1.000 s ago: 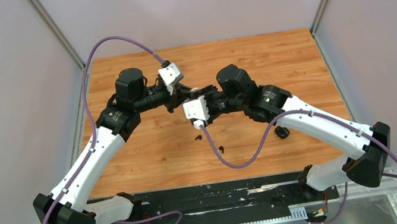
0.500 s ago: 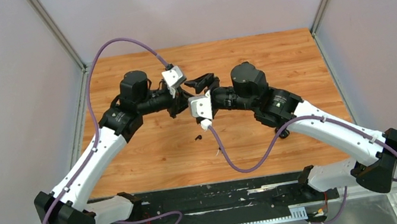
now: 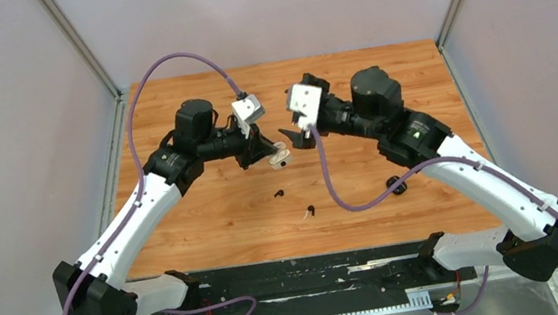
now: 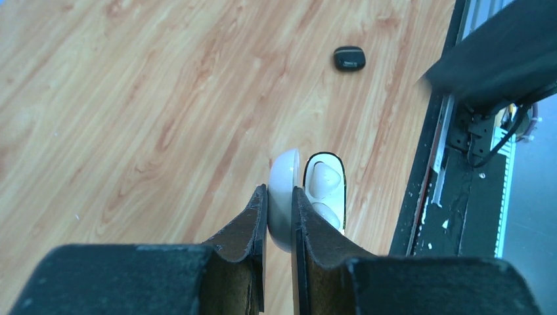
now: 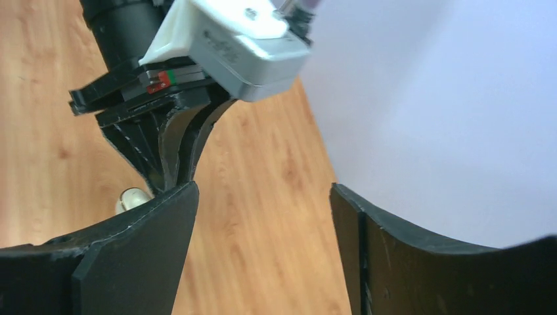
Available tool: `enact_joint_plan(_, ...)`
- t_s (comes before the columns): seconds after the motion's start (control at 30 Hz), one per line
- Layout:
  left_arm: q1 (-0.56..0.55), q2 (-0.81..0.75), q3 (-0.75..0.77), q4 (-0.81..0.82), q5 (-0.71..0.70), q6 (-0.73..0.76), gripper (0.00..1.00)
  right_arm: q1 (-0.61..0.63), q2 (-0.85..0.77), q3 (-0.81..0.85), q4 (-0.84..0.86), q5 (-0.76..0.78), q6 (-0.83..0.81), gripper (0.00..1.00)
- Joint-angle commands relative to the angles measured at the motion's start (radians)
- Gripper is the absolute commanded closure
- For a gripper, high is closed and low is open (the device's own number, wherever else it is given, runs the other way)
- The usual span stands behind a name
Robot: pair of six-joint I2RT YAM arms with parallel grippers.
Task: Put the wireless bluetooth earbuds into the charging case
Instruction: Place the earbud in the charging case, then close the charging case.
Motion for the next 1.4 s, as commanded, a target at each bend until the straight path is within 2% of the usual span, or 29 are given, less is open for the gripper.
enact_joint_plan(0.0,0.018,0.025,0.072,-0.044,0.029,0.038,1.0,-0.125,-0.012,0.122,-0.219,-0.182,0.349,0.25)
enact_joint_plan(0.07,0.019,0.03,0.097,-0.06,0.04,0.084,1.0,-0.203,0.001,0.115,-0.279,-0.292,0.403,0.26)
enact_joint_plan(0.2,0.019,0.034,0.148,-0.086,0.062,0.189,1.0,-0.285,0.023,0.063,-0.324,-0.473,0.376,0.26)
enact_joint_plan(0.33,0.019,0.037,0.188,-0.087,0.095,0.241,1.0,-0.292,0.058,0.011,-0.329,-0.567,0.32,0.26)
enact_joint_plan(0.5,0.019,0.038,0.219,-0.067,0.145,0.223,1.0,-0.291,0.125,0.038,-0.27,-0.657,0.368,0.3)
enact_joint_plan(1.03,0.019,0.084,0.247,-0.008,0.167,0.154,1.0,-0.291,0.166,0.041,-0.132,-0.756,0.44,0.41)
enact_joint_plan(1.27,0.019,0.099,0.247,0.041,0.159,0.104,1.0,-0.292,0.171,0.019,-0.095,-0.748,0.499,0.51)
enact_joint_plan(1.37,0.019,0.099,0.242,0.06,0.164,0.081,1.0,-0.292,0.173,0.01,-0.072,-0.724,0.532,0.59)
